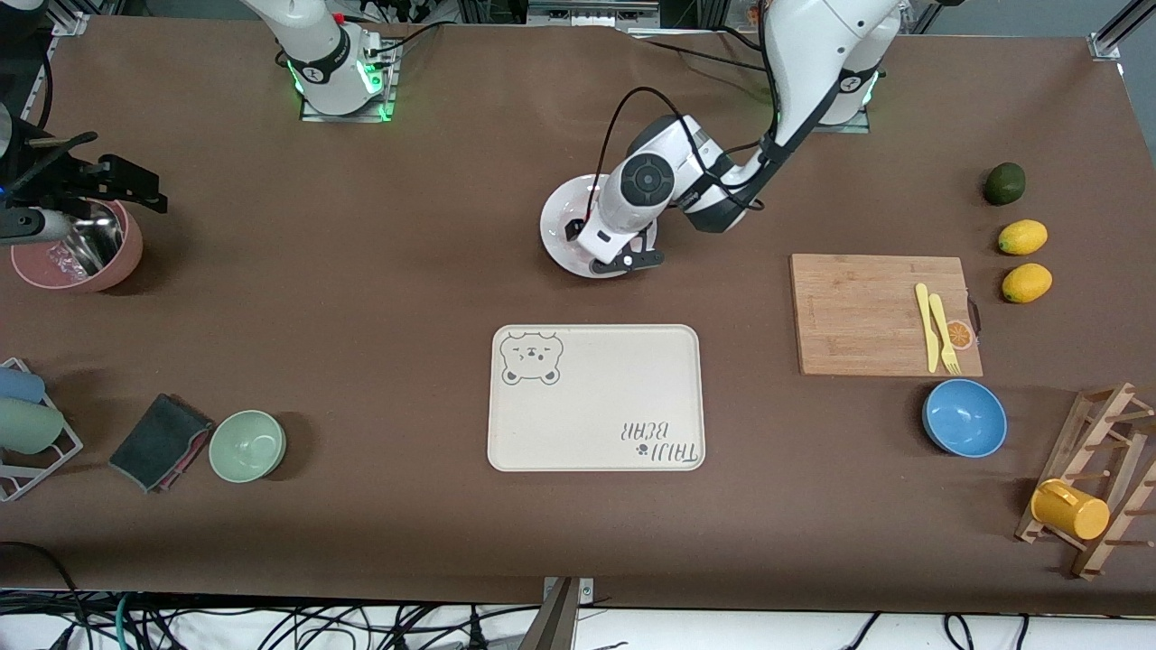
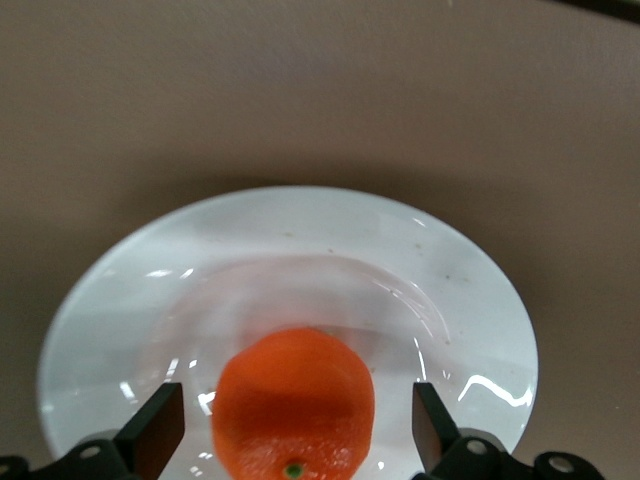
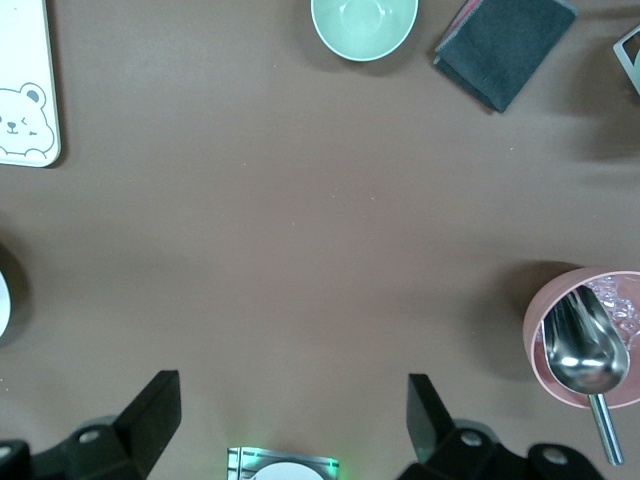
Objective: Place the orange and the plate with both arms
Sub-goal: 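Lower the orange onto the white plate and open the left gripper, then reach the right gripper to the plate rim while the left gripper withdraws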
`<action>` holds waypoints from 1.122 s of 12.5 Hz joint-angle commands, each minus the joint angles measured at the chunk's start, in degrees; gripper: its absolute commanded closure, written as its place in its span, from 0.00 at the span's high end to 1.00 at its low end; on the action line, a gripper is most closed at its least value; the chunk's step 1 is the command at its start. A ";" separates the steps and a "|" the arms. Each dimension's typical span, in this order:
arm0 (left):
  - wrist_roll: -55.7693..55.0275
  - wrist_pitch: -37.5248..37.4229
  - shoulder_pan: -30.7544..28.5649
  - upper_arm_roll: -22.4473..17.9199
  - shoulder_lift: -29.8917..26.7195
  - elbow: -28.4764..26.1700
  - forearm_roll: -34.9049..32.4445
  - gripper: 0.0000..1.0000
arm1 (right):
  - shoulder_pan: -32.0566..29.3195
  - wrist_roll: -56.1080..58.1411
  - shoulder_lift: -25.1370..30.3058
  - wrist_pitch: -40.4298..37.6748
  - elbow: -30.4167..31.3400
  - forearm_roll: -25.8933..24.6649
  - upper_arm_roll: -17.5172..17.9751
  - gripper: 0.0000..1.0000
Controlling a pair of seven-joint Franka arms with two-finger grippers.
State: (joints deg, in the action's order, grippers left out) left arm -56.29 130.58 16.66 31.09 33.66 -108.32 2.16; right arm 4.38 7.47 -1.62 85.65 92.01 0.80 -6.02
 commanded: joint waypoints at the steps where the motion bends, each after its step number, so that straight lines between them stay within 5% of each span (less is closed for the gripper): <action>1: 1.60 -12.60 -3.20 0.20 -0.61 7.84 -1.81 1.00 | 0.45 0.44 -0.40 -3.46 -1.13 0.34 0.48 1.00; 6: 21.64 -21.33 -17.51 0.38 -0.61 13.22 -1.72 1.00 | 3.96 -0.34 -4.52 -11.21 -0.69 4.62 1.27 1.00; 11: 33.60 -24.32 -30.78 0.11 -0.87 13.31 -6.82 1.00 | 4.32 -0.79 -16.02 -9.89 3.25 30.26 1.27 1.00; 14: 37.65 -27.13 -35.11 0.02 -4.20 14.01 -6.99 1.00 | 6.51 -0.52 -16.84 -1.93 12.45 41.26 2.23 1.00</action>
State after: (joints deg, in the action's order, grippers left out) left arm -20.69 106.14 -16.94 30.26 32.22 -94.90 -3.33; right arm 9.71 6.97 -20.37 78.95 98.46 37.28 -4.42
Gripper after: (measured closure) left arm 0.000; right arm 0.000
